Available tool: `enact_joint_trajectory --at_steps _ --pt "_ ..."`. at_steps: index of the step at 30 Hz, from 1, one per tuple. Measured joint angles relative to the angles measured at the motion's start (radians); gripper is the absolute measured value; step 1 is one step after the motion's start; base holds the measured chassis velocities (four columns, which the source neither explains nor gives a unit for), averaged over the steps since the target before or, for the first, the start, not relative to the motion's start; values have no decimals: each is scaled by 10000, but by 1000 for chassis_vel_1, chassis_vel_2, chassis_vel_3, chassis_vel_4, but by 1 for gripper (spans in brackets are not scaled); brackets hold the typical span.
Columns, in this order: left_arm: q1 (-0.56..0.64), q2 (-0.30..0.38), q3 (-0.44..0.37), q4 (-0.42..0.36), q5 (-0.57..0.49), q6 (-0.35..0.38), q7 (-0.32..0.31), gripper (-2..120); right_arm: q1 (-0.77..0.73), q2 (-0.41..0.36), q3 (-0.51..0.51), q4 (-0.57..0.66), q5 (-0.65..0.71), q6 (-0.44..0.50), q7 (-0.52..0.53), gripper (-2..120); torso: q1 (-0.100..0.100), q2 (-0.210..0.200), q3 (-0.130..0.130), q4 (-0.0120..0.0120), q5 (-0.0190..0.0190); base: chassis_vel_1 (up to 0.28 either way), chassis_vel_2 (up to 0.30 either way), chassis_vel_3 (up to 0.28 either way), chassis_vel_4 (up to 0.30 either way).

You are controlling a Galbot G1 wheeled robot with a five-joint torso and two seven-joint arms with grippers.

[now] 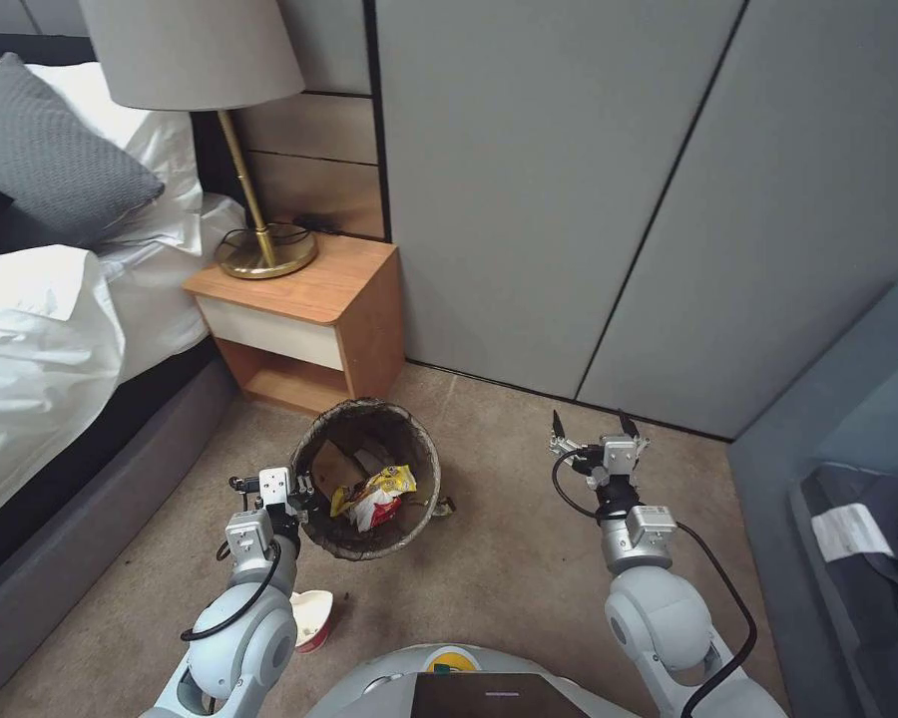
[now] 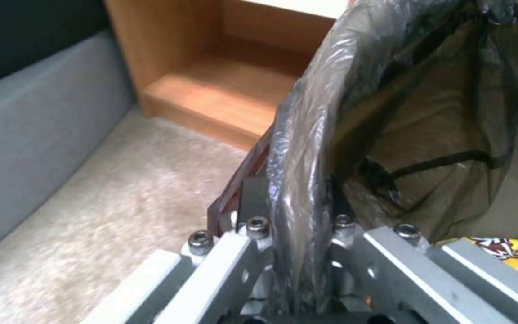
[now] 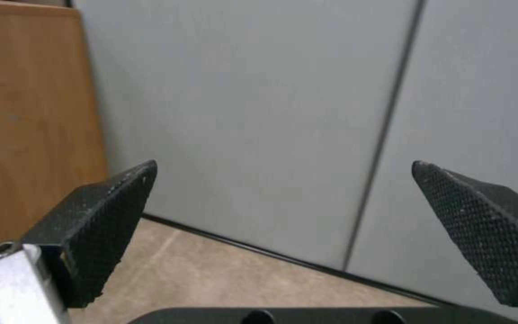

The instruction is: Pick up the trash bin, then pick up the garbage from the floor and place it into the trash bin.

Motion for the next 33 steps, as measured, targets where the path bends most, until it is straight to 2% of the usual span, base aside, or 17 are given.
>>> enact_joint_trajectory --at_steps 33 --pt "65 8 -15 -75 -17 -9 -11 0 38 23 -87 -32 -2 -59 119 100 0 0 0 1 0 74 77 75 78"
